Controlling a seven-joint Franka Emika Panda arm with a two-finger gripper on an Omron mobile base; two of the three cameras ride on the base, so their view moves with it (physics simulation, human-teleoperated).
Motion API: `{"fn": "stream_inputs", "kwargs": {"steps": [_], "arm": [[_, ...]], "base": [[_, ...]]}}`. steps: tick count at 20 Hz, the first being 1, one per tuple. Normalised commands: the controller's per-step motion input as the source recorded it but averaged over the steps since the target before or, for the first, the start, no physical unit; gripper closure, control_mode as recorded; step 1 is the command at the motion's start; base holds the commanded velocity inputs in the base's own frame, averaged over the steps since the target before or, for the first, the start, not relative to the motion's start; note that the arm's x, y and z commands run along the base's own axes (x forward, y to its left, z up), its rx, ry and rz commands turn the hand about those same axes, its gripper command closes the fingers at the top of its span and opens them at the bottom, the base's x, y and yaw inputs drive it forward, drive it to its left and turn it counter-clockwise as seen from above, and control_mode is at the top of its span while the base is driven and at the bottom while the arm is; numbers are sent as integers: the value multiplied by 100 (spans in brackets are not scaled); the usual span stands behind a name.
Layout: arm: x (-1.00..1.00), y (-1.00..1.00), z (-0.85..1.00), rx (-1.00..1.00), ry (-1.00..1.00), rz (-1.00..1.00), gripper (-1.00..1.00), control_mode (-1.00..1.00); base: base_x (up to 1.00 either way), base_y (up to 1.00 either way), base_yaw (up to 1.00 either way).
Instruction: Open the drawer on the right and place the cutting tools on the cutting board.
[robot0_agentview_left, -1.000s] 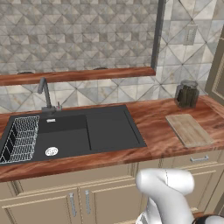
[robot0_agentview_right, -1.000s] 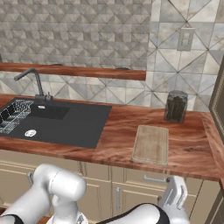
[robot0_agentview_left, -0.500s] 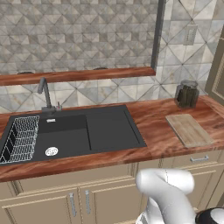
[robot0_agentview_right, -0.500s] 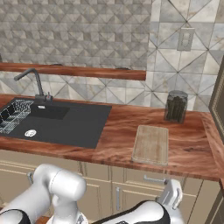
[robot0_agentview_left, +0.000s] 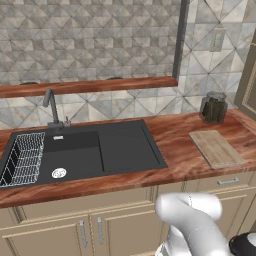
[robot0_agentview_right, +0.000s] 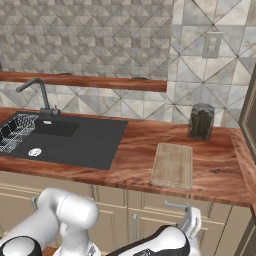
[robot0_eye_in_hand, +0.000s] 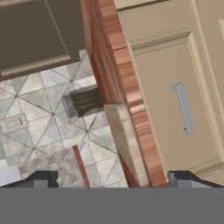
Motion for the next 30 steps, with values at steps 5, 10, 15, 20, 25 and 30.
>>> {"fn": "stream_inputs", "kwargs": {"steps": [5, 10, 15, 20, 25, 30], "arm": [[46, -2, -27, 0, 0, -1, -100, -100], [44, -8, -34, 1, 0, 0, -100, -100], [26, -1, -46, 0, 0, 0, -100, -100], [12, -4, -46, 1, 0, 0, -100, -100], [13, -6, -32, 2, -1, 0, -100, -100], [16, -8, -25, 2, 0, 0, -100, -100]], "base": [[0, 0, 0], [0, 0, 0], [0, 0, 0], [0, 0, 0], [0, 0, 0], [0, 0, 0]]}}
